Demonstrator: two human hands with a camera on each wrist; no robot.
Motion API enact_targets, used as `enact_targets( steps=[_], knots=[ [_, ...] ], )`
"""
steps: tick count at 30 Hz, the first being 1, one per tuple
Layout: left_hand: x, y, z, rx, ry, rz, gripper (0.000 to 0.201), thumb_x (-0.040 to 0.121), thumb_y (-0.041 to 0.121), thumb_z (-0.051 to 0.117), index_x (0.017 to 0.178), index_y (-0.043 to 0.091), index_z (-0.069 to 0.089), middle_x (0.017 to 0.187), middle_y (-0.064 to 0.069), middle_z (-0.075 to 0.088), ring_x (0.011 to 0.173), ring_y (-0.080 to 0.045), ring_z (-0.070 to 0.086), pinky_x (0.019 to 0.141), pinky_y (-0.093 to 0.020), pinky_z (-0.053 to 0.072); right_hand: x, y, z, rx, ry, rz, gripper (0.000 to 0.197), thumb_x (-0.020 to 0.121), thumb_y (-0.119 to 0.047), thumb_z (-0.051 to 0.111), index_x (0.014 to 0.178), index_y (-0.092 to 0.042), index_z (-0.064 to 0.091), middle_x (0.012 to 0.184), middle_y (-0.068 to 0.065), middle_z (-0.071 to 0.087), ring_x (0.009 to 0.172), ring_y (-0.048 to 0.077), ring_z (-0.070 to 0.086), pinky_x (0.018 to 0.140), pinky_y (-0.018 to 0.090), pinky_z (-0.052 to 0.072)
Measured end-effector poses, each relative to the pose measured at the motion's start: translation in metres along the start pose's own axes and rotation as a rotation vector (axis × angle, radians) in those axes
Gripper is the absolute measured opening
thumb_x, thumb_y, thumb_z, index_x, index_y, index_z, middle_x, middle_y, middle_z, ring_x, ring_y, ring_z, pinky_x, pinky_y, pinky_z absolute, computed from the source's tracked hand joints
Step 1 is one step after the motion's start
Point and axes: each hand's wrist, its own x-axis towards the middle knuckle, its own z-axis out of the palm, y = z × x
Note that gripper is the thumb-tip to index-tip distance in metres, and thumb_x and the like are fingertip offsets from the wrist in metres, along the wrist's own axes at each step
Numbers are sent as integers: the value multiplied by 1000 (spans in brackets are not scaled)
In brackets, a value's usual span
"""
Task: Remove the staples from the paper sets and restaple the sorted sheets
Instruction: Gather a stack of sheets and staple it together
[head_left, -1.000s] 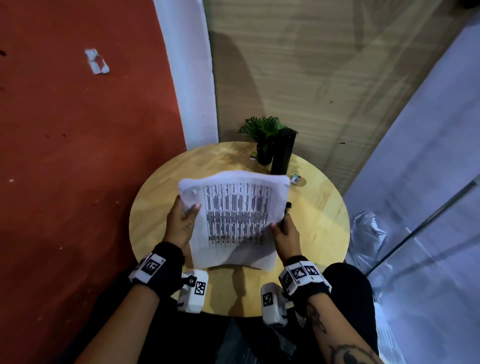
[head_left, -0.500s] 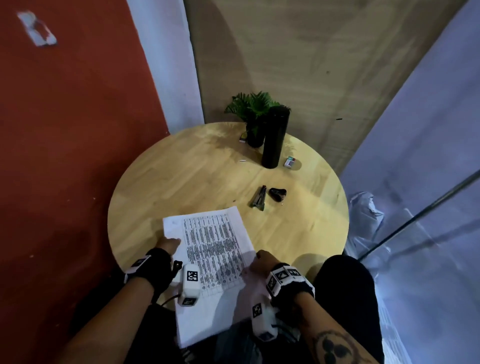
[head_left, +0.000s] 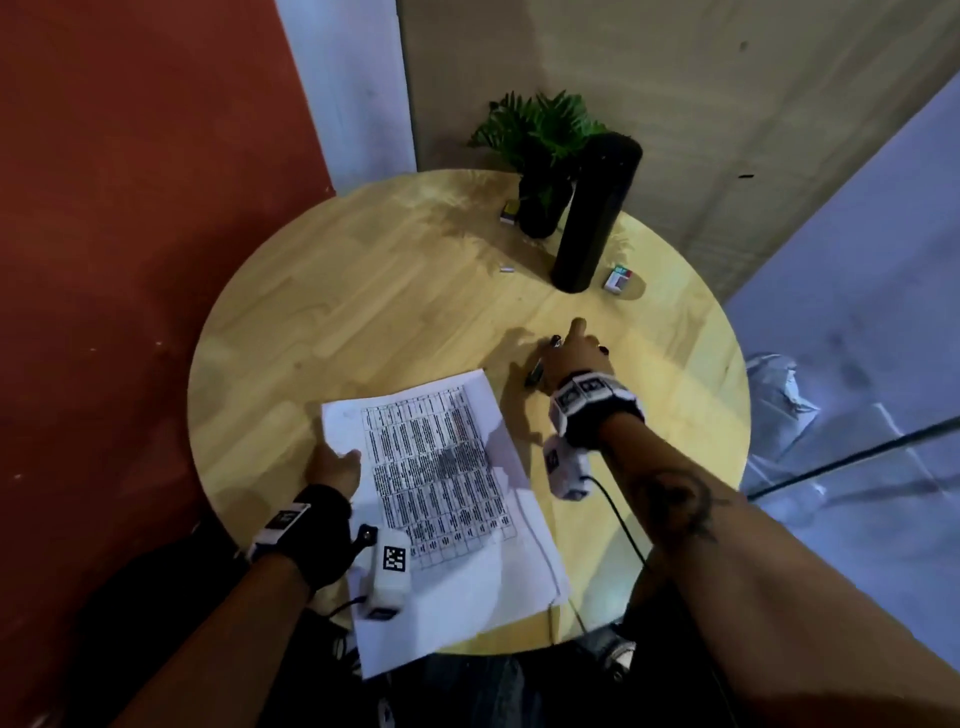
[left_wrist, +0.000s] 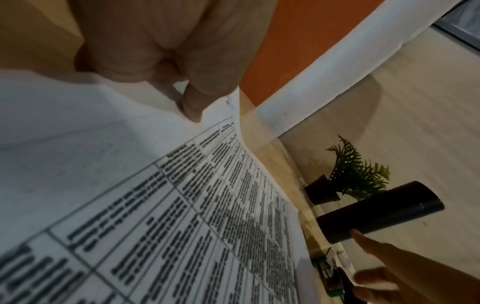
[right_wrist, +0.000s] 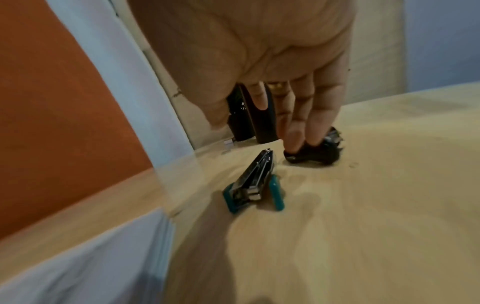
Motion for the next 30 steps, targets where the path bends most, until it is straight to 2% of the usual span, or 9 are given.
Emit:
enact_targets(
  steps=[3, 5, 7, 10, 14, 18, 22, 25, 30],
  knots=[
    [1, -3, 0, -6, -3, -17, 56, 95, 10, 52, 143, -7, 28, 142, -28, 41, 127, -40, 44, 100, -36, 35, 21, -9, 19, -38, -131, 14, 69, 90, -46, 50, 144, -12, 23, 134, 15, 44, 113, 36, 51, 76, 40, 42],
    [4, -4, 0, -18, -11, -23, 55, 95, 11, 52, 141, -8, 30, 139, -29, 43, 125, -40, 46, 99, -38, 37, 24, -3, 29, 40, -127, 45, 63, 85, -35, 61, 137, -8, 36, 135, 16, 45, 117, 31, 50, 89, 39, 43],
    [4, -5, -1, -16, -10, -22, 55, 95, 12, 53, 140, -10, 30, 138, -29, 43, 125, -40, 46, 100, -39, 37, 25, 1, 26, 192, -174, 76, 46, 87, -23, 61, 127, -7, 45, 127, 14, 49, 104, 25, 53, 86, 34, 45],
    [0, -4, -3, -14, -16, -10, 54, 95, 13, 52, 138, -11, 31, 141, -29, 40, 128, -40, 43, 102, -38, 35, 15, 5, 9, 693, -325, 151, 4, 90, -19, 51, 87, -17, 50, 97, 7, 52, 70, 15, 50, 71, 31, 50],
    [-5, -8, -6, -65, -6, 35, 55, 95, 12, 52, 140, -9, 29, 143, -28, 39, 129, -39, 42, 103, -37, 33, -29, 11, -10, 1504, -570, 213, 12, 63, -9, 41, 74, -10, 47, 60, 7, 57, 55, 20, 60, 63, 30, 51],
    [-22, -7, -13, -220, -31, 193, 52, 95, 6, 50, 141, -7, 29, 146, -19, 36, 134, -30, 37, 109, -34, 28, -69, 21, -20, 1556, -591, 115, 23, 76, -3, 39, 59, -13, 50, 55, 7, 56, 49, 17, 57, 57, 27, 54],
    [-48, -2, -29, -427, -55, 350, 46, 95, 5, 51, 137, -5, 33, 144, -19, 40, 134, -28, 38, 115, -46, 26, -91, 35, -19, 1284, -385, 55, 7, 92, -9, 52, 96, -14, 48, 66, 2, 52, 45, 11, 50, 49, 25, 49],
    [-72, 8, -44, -584, -113, 480, 24, 95, 4, 51, 118, 11, 49, 122, -12, 58, 111, -14, 56, 103, -35, 42, -101, 40, -22, 1178, -259, -30, 40, 81, -2, 66, 117, -12, 51, 85, 0, 53, 56, 13, 52, 51, 26, 46],
    [-118, 35, -75, -618, -127, 755, 28, 79, 47, 60, 95, 27, 50, 100, -8, 57, 95, -16, 53, 86, -36, 43, -135, 17, -53, 1164, -332, -215, 27, 80, 9, 61, 101, -6, 58, 69, -2, 66, 49, 9, 55, 45, 19, 45]
  ],
)
